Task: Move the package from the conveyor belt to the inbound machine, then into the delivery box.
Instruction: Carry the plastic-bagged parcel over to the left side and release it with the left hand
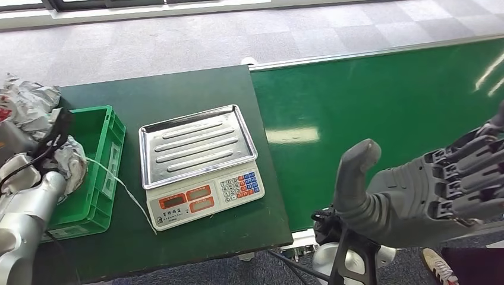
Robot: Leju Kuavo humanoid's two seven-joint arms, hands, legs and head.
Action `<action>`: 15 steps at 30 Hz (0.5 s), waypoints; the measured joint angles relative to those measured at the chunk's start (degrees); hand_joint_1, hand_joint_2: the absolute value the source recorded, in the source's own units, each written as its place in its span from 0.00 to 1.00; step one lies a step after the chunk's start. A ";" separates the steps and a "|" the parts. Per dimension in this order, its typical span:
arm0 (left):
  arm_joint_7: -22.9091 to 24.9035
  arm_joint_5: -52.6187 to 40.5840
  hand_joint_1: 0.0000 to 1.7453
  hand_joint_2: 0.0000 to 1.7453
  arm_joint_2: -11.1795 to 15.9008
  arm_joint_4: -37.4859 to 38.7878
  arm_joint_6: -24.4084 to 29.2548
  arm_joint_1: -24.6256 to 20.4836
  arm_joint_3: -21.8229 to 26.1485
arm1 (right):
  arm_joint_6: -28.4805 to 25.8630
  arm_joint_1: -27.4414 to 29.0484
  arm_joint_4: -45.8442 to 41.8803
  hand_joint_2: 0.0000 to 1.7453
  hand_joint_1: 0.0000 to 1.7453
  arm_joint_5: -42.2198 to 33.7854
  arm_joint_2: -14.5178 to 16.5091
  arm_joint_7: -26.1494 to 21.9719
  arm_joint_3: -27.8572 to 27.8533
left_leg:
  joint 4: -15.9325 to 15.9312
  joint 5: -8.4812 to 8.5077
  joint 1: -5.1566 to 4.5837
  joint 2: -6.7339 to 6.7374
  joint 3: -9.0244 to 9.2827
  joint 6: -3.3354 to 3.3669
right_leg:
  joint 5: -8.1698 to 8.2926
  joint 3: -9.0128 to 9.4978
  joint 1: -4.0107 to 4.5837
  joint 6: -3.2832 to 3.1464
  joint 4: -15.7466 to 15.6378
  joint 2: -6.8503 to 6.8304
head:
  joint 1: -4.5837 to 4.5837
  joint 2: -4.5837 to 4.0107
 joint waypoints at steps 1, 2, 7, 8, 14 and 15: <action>-1.32 1.05 1.00 1.00 0.30 -0.16 0.56 0.70 3.10 | 0.00 0.11 -0.12 1.00 0.00 0.08 -0.02 0.02 0.00 | 0.00 0.00 0.00 -0.01 0.00 0.00 | -0.01 -0.01 0.01 -0.01 -0.01 -0.02 | 0.00 0.00; -2.97 1.44 1.00 1.00 0.43 -0.77 0.83 1.54 6.60 | 0.00 0.22 -0.20 1.00 0.00 0.13 -0.04 0.03 0.00 | 0.00 0.00 0.00 -0.02 0.00 0.00 | -0.02 -0.01 0.01 -0.02 -0.01 -0.04 | 0.01 0.00; -12.03 0.93 1.00 1.00 -0.94 -5.64 0.96 4.40 25.78 | 0.00 0.52 -0.22 1.00 0.00 0.39 -0.09 0.05 -0.02 | 0.01 -0.03 -0.01 0.04 0.00 -0.03 | -0.02 -0.01 0.01 -0.03 -0.03 0.01 | 0.00 0.00; -12.94 0.91 1.00 1.00 -1.31 -6.41 1.03 4.63 28.85 | 0.00 0.54 -0.22 1.00 0.00 0.43 -0.10 0.05 -0.02 | 0.01 -0.03 -0.01 0.05 0.01 -0.04 | -0.02 -0.01 0.01 -0.03 -0.03 0.01 | 0.01 0.00; -15.51 -0.01 0.00 0.25 -2.61 -9.19 1.39 5.41 39.46 | 0.00 0.55 -0.22 1.00 0.00 0.49 -0.10 0.05 -0.03 | 0.01 -0.03 0.01 -0.01 0.02 -0.04 | -0.02 -0.01 0.03 -0.03 -0.03 -0.03 | -0.01 0.00; -18.01 -1.17 0.00 0.00 -3.04 -9.71 1.39 5.18 41.27 | 0.00 0.56 -0.22 1.00 0.00 0.52 -0.10 0.05 -0.03 | 0.02 -0.02 0.01 -0.02 0.02 -0.04 | -0.02 -0.01 0.04 -0.03 -0.03 -0.04 | -0.01 0.00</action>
